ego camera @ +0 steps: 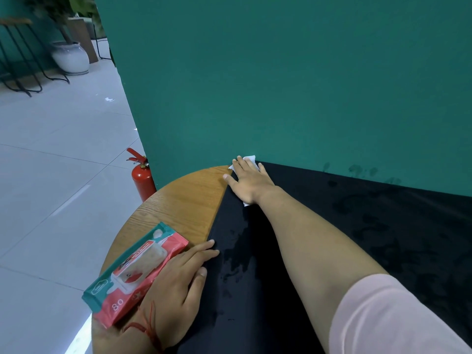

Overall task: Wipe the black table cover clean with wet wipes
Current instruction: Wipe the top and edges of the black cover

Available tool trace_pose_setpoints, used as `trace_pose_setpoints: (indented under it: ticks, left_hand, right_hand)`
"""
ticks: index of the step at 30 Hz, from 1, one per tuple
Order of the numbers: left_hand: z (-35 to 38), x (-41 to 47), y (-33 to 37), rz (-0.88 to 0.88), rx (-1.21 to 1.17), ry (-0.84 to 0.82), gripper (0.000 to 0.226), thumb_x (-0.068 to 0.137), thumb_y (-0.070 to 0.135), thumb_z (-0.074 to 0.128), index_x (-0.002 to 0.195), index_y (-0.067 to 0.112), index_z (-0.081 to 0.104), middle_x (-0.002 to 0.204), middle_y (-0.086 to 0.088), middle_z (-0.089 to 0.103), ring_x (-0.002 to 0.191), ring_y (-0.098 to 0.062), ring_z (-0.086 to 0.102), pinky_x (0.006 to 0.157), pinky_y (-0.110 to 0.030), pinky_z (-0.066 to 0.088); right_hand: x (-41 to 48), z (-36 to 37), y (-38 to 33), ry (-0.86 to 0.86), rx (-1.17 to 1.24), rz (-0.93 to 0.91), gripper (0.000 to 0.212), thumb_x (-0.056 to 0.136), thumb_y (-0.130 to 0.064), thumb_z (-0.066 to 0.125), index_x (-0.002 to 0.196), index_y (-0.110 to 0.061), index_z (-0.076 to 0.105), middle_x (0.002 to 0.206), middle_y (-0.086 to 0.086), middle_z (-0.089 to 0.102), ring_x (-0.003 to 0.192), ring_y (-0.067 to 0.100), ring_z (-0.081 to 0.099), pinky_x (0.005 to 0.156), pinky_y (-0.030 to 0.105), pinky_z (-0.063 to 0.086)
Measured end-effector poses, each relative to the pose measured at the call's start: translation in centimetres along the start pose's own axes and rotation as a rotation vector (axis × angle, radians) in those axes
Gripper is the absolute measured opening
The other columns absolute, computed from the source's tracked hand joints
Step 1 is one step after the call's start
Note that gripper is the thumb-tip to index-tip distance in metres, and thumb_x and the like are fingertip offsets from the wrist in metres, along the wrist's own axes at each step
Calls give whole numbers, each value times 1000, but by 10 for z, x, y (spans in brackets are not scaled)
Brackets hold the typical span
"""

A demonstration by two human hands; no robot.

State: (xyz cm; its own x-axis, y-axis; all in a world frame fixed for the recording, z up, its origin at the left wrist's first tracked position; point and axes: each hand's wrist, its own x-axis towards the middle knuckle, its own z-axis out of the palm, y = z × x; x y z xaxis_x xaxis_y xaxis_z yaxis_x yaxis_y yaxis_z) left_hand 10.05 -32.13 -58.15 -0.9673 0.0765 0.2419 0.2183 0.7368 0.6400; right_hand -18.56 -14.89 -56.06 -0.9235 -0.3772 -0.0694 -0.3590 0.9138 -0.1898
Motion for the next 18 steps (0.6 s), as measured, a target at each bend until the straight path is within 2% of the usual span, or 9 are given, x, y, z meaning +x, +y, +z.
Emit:
trace_pose_setpoints:
  ticks: [3, 9, 13, 15, 18]
  left_hand:
    - [0, 0, 0, 3, 2, -8, 40, 104, 33, 42, 137, 46, 60, 152, 38, 43, 143, 7, 40, 112, -22, 35]
    - [0, 0, 1, 5, 3, -17, 40, 104, 33, 42, 138, 45, 60, 153, 37, 43, 144, 5, 40, 113, -23, 34]
    - [-1, 0, 1, -1, 24, -34, 40, 104, 35, 40, 139, 46, 58, 154, 38, 41, 145, 8, 38, 114, -10, 27]
    - [-1, 0, 0, -5, 22, -34, 40, 105, 36, 40, 139, 46, 58, 153, 38, 41, 145, 8, 37, 114, -5, 22]
    - [-1, 1, -1, 3, 20, -36, 39, 105, 36, 41, 139, 45, 59, 154, 38, 41, 145, 8, 37, 116, -7, 23]
  right_hand:
    - [-1, 2, 0, 4, 11, 70, 78, 106, -68, 15, 171, -24, 6, 178, -7, -5, 163, 13, -11, 132, 50, -5]
    - [-9, 6, 0, 10, 38, 268, 80, 104, -68, 8, 170, -23, 1, 178, -3, -9, 163, 18, -15, 130, 55, -10]
    - [-16, 5, -2, 6, -3, 422, 82, 105, -66, 4, 170, -16, -4, 178, 3, -10, 163, 25, -14, 128, 57, -11]
    - [-15, 6, -2, 18, 11, 434, 81, 107, -63, 8, 170, -14, -3, 178, 5, -9, 163, 26, -12, 129, 56, -9]
    - [-14, 8, 2, 70, 64, 372, 77, 110, -56, 15, 169, -10, 3, 178, 7, -5, 164, 27, -10, 132, 52, -4]
